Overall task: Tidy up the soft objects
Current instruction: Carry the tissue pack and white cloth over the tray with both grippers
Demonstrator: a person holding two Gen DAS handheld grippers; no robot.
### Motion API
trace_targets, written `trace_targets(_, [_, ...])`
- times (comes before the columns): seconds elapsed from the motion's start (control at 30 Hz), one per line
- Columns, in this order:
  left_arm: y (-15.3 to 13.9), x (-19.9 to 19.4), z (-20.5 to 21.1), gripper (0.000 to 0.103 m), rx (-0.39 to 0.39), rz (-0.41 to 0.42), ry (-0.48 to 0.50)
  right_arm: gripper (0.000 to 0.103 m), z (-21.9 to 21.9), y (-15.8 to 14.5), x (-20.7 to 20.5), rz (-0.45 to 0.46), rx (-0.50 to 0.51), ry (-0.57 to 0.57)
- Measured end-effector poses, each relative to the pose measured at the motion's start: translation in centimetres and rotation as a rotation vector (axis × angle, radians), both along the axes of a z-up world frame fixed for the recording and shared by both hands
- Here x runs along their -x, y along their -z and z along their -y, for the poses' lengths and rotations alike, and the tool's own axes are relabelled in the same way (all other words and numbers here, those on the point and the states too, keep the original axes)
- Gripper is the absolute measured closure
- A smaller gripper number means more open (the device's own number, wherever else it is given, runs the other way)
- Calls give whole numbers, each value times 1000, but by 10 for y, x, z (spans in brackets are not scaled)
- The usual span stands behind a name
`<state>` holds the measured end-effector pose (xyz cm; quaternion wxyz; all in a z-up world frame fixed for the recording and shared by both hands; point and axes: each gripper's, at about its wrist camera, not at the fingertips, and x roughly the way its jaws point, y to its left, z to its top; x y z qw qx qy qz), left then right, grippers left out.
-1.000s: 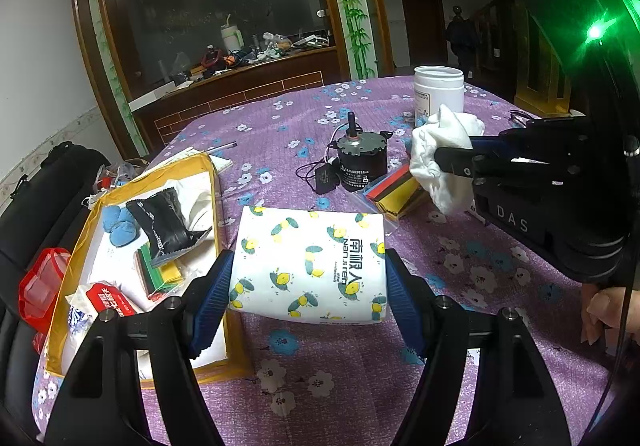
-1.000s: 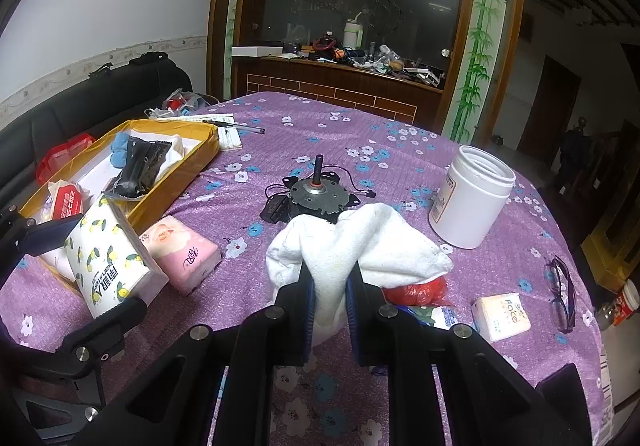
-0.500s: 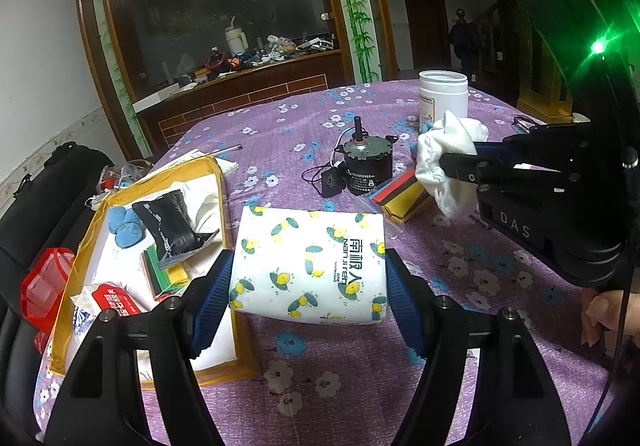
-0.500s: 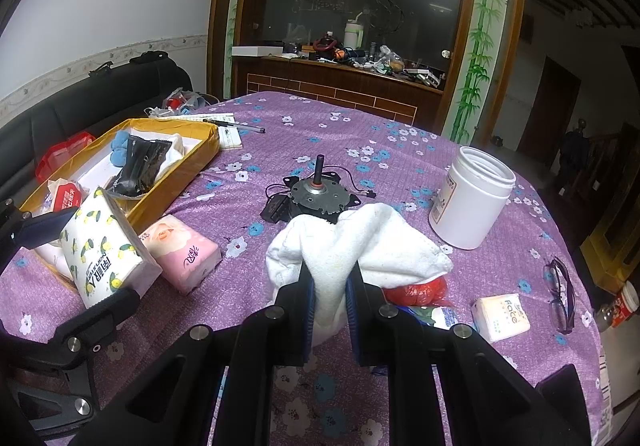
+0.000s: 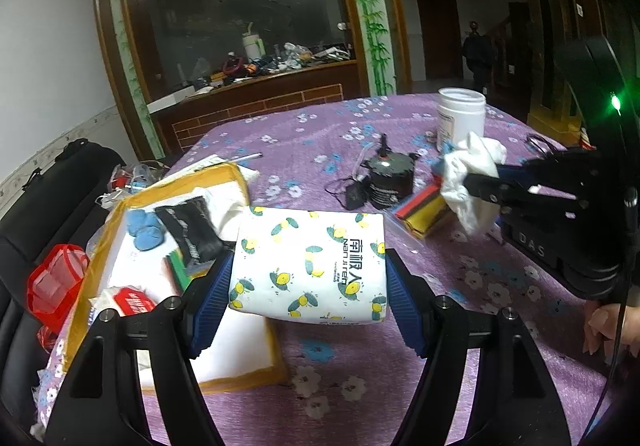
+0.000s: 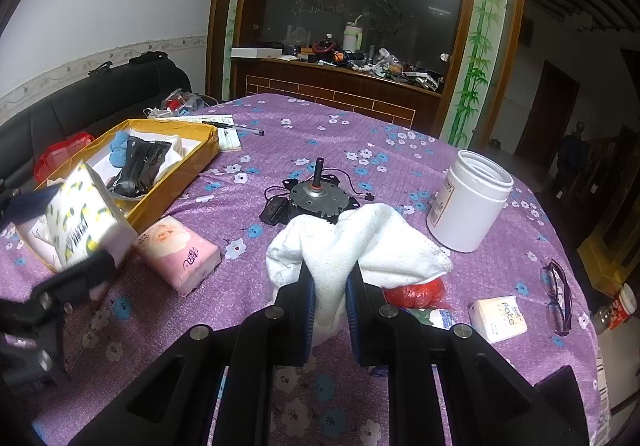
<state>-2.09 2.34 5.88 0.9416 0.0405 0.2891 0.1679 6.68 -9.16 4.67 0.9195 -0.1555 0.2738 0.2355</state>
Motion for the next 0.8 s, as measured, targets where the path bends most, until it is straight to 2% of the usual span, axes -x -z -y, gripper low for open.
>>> trace_targets(0.2, [-12, 12, -36, 31, 22, 39, -75, 86, 1, -6, 3, 0, -42, -32])
trace_targets(0.4, [-9, 31, -100, 31, 64, 50, -210, 86, -17, -19, 23, -13, -91, -140])
trace_targets(0.6, [0, 37, -160, 31, 110, 36, -317, 85, -69, -28, 46, -137, -121, -308])
trace_targets(0.7, [2, 34, -184, 31, 131, 15, -338, 84, -106, -25, 52, -224, -120, -386])
trace_targets(0.8, [9, 21, -210, 31, 193, -23, -332, 84, -135, -19, 54, -293, -121, -425])
